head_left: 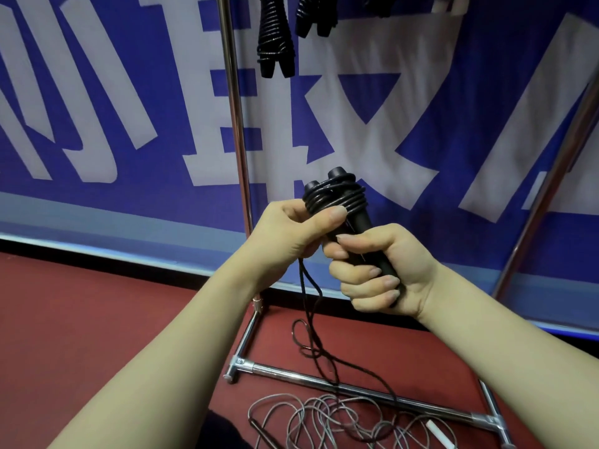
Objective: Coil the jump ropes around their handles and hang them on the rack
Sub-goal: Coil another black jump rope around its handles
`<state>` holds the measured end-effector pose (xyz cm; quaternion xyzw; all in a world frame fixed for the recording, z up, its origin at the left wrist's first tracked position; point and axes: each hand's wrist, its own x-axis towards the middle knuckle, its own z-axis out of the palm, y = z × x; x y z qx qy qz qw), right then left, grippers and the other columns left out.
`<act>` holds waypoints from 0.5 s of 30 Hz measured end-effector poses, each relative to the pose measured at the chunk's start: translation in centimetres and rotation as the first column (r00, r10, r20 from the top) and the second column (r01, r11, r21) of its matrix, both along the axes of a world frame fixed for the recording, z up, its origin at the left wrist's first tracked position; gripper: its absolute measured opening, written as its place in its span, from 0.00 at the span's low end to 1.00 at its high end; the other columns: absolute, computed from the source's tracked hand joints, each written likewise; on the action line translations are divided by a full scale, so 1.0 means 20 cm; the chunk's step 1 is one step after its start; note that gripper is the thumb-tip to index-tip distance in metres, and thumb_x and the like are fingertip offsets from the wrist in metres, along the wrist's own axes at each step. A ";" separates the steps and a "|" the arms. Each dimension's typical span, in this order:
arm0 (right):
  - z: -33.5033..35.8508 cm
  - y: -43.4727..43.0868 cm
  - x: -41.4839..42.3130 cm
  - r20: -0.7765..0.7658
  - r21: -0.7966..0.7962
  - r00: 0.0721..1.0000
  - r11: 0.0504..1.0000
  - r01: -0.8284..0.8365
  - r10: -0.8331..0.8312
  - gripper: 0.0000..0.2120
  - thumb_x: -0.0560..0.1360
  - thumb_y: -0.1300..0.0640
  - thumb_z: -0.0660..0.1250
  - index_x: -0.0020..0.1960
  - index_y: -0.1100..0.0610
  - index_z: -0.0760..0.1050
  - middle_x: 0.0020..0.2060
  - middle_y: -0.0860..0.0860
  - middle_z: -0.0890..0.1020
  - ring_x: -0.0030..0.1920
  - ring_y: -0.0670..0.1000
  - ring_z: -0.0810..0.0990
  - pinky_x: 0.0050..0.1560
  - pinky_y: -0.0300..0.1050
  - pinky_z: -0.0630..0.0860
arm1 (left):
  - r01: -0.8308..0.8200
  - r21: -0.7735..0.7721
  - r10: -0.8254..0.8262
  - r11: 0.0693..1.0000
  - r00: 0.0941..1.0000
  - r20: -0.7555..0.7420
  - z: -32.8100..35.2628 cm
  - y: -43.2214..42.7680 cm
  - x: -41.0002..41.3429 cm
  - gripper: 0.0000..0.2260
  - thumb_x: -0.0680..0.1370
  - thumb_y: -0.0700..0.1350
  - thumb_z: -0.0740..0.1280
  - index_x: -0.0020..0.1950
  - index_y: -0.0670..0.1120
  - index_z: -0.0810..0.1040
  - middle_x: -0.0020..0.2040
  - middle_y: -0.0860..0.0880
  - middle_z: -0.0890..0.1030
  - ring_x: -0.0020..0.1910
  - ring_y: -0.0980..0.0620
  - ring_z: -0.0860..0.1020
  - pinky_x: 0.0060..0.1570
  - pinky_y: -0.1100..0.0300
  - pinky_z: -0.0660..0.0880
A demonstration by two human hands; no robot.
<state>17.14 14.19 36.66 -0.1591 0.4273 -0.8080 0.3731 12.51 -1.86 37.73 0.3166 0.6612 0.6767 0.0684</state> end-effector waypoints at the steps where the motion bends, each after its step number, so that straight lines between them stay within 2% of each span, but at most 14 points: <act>1: 0.01 -0.01 0.01 -0.010 0.042 0.999 0.998 0.044 -0.044 0.08 0.74 0.57 0.68 0.40 0.59 0.73 0.22 0.48 0.64 0.18 0.43 0.60 0.17 0.33 0.61 | -0.020 0.008 0.020 1.000 1.000 0.008 0.00 0.00 0.01 0.11 0.71 0.52 0.71 0.28 0.53 0.80 0.25 0.53 0.72 0.30 0.49 0.63 0.27 0.64 0.58; 3: 0.03 -0.04 0.02 -0.067 0.208 0.981 0.959 0.195 -0.184 0.09 0.73 0.55 0.66 0.38 0.59 0.72 0.22 0.49 0.66 0.18 0.43 0.63 0.17 0.34 0.62 | -0.077 0.016 0.077 0.997 0.996 0.033 -0.01 0.00 0.02 0.15 0.72 0.52 0.70 0.24 0.52 0.76 0.23 0.55 0.67 0.25 0.55 0.60 0.26 0.65 0.57; 5: 0.03 -0.07 0.03 -0.167 0.362 0.926 0.852 0.378 -0.339 0.12 0.69 0.52 0.68 0.41 0.61 0.73 0.25 0.51 0.69 0.21 0.47 0.68 0.22 0.38 0.68 | -0.141 0.016 0.141 0.990 0.989 0.034 -0.02 0.00 0.01 0.19 0.75 0.49 0.71 0.23 0.52 0.75 0.23 0.55 0.66 0.23 0.57 0.60 0.25 0.65 0.58; 6: 0.03 -0.08 0.02 -0.237 0.389 0.883 0.793 0.469 -0.406 0.15 0.67 0.52 0.70 0.45 0.62 0.73 0.27 0.53 0.72 0.23 0.49 0.71 0.25 0.41 0.72 | -0.174 0.021 0.173 0.985 0.984 0.034 -0.02 0.01 0.02 0.19 0.75 0.48 0.71 0.24 0.51 0.76 0.23 0.55 0.67 0.22 0.57 0.61 0.25 0.66 0.60; 8: 0.03 -0.08 0.00 -0.428 0.409 0.746 0.627 0.663 -0.510 0.22 0.65 0.54 0.75 0.54 0.63 0.73 0.31 0.54 0.77 0.27 0.53 0.76 0.30 0.48 0.78 | -0.242 0.035 0.240 0.970 0.969 0.051 -0.04 0.02 0.01 0.19 0.76 0.48 0.72 0.24 0.51 0.77 0.22 0.56 0.68 0.22 0.58 0.63 0.26 0.67 0.61; 10: 0.03 -0.09 0.00 -0.647 0.408 0.568 0.399 0.821 -0.508 0.21 0.68 0.55 0.77 0.56 0.57 0.72 0.35 0.53 0.82 0.31 0.53 0.80 0.35 0.54 0.80 | -0.337 0.026 0.334 0.941 0.940 0.076 -0.05 0.02 0.00 0.20 0.75 0.51 0.73 0.23 0.51 0.77 0.22 0.57 0.68 0.22 0.58 0.64 0.27 0.65 0.62; 12: 0.03 -0.13 0.02 -0.839 0.411 0.432 0.134 0.902 -0.330 0.19 0.69 0.50 0.74 0.55 0.51 0.70 0.40 0.48 0.83 0.38 0.53 0.82 0.41 0.53 0.79 | -0.448 0.018 0.442 0.894 0.888 0.123 -0.06 0.03 0.00 0.23 0.74 0.54 0.73 0.20 0.53 0.75 0.21 0.58 0.67 0.22 0.57 0.64 0.29 0.62 0.61; 14: 0.01 -0.18 0.03 -0.915 0.383 0.399 -0.183 0.905 0.057 0.21 0.72 0.45 0.69 0.59 0.49 0.66 0.46 0.46 0.80 0.45 0.55 0.80 0.44 0.49 0.74 | -0.521 0.013 0.512 0.853 0.842 0.171 -0.08 0.05 0.00 0.24 0.74 0.56 0.73 0.19 0.52 0.72 0.20 0.58 0.66 0.22 0.58 0.64 0.30 0.60 0.62; 15: -0.01 -0.21 0.02 -0.896 0.333 0.395 -0.284 0.899 0.201 0.21 0.74 0.45 0.67 0.62 0.51 0.64 0.48 0.47 0.77 0.48 0.56 0.79 0.42 0.49 0.70 | -0.543 0.017 0.530 0.840 0.825 0.195 -0.08 0.06 0.01 0.23 0.74 0.56 0.73 0.21 0.51 0.71 0.19 0.59 0.66 0.21 0.59 0.65 0.30 0.60 0.62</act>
